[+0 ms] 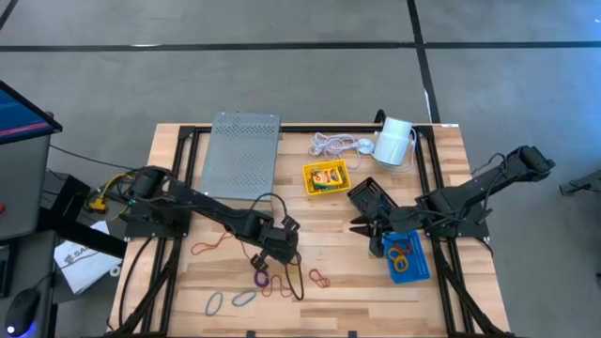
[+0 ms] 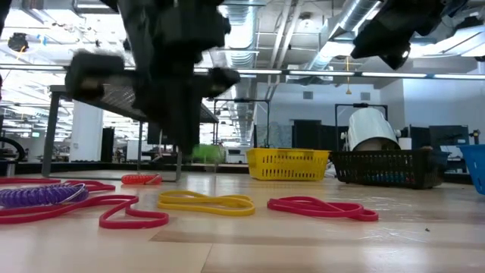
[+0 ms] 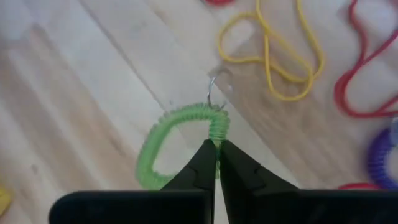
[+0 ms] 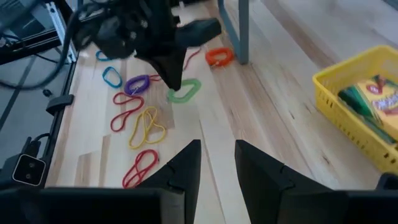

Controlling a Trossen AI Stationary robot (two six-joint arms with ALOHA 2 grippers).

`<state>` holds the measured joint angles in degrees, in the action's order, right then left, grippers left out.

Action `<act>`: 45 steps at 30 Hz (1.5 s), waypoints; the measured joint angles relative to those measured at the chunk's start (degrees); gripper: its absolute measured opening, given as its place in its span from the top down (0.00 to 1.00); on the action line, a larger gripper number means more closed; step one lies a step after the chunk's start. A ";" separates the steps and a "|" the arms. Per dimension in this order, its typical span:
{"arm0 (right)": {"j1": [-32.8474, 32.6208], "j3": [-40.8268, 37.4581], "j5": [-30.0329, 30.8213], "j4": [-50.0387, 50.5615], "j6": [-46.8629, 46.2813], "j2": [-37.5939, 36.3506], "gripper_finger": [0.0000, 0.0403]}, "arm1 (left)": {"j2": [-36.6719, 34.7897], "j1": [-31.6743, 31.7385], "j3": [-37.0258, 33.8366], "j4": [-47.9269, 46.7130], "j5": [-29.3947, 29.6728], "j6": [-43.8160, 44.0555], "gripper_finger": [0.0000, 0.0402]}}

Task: Pick & Place Office Desk Supplies
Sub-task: Put the green spring keychain into the blue bin

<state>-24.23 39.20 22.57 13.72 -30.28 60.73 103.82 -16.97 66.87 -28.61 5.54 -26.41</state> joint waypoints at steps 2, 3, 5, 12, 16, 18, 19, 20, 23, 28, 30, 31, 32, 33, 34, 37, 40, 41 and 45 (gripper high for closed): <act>-0.02 0.00 -0.04 -1.32 2.03 0.02 0.76 | -2.40 0.00 -0.07 0.68 -0.03 2.85 1.00; -0.01 0.00 -0.06 -2.07 3.40 0.02 0.76 | -3.86 0.00 -0.10 1.66 -0.11 4.40 1.00; 0.00 0.00 -0.42 -4.48 7.30 0.02 0.76 | -7.05 0.02 -0.19 5.88 -0.94 6.87 1.00; 0.09 0.29 -3.01 -14.07 28.59 0.02 0.74 | -17.76 2.84 -9.83 40.08 -12.35 19.89 1.00; 1.57 1.90 -3.04 -17.74 33.66 0.31 0.67 | -21.11 4.66 -18.23 64.85 -15.04 25.62 1.00; 2.80 2.90 -3.13 -18.45 33.92 0.48 0.63 | -21.78 5.80 -21.05 71.76 -16.48 28.01 1.00; 3.32 3.37 -3.66 -19.05 34.43 0.50 0.61 | -21.84 6.09 -21.98 73.83 -16.42 28.51 1.00; 3.81 3.83 -4.78 -19.98 35.19 0.48 0.60 | -22.00 6.34 -22.95 74.86 -16.47 29.01 1.00; 5.04 4.89 -7.46 -23.81 35.66 0.48 0.56 | -21.64 7.13 -23.63 76.20 -16.46 29.32 1.00; 5.76 5.27 -9.22 -27.12 35.28 0.48 0.56 | -21.54 7.43 -23.60 76.33 -16.45 28.04 1.00; 5.97 5.27 -9.22 -27.16 34.02 0.61 0.57 | -21.54 7.49 -23.61 76.32 -16.46 27.93 1.00; 6.19 5.27 -9.22 -27.75 33.33 1.23 0.58 | -21.54 7.65 -23.61 76.37 -16.46 27.93 0.99; 6.53 5.35 -9.23 -28.33 32.99 2.07 0.58 | -21.54 7.68 -23.58 76.38 -16.46 27.91 1.00; 6.78 5.30 -9.22 -28.65 32.88 2.96 0.59 | -21.54 7.69 -23.59 76.39 -16.41 27.89 1.00; 6.89 5.20 -9.22 -29.74 32.85 4.14 0.60 | -21.54 7.75 -23.58 76.40 -16.41 27.64 1.00; 7.58 5.25 -9.22 -33.44 33.07 8.21 0.62 | -21.54 8.02 -23.58 76.36 -16.41 27.17 1.00; 7.99 5.76 -9.23 -35.42 33.21 11.14 0.63 | -21.54 8.02 -23.58 76.26 -17.44 27.21 0.99; 8.03 6.33 -9.24 -35.56 33.27 11.83 0.63 | -21.54 8.02 -23.58 76.21 -17.65 27.24 0.99; 8.64 9.40 -9.25 -35.58 33.76 14.49 0.64 | -21.54 8.02 -23.58 76.01 -17.90 27.75 0.99</act>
<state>-15.58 48.60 13.31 -21.86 3.48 75.22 82.28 -8.95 43.29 47.40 -12.36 1.33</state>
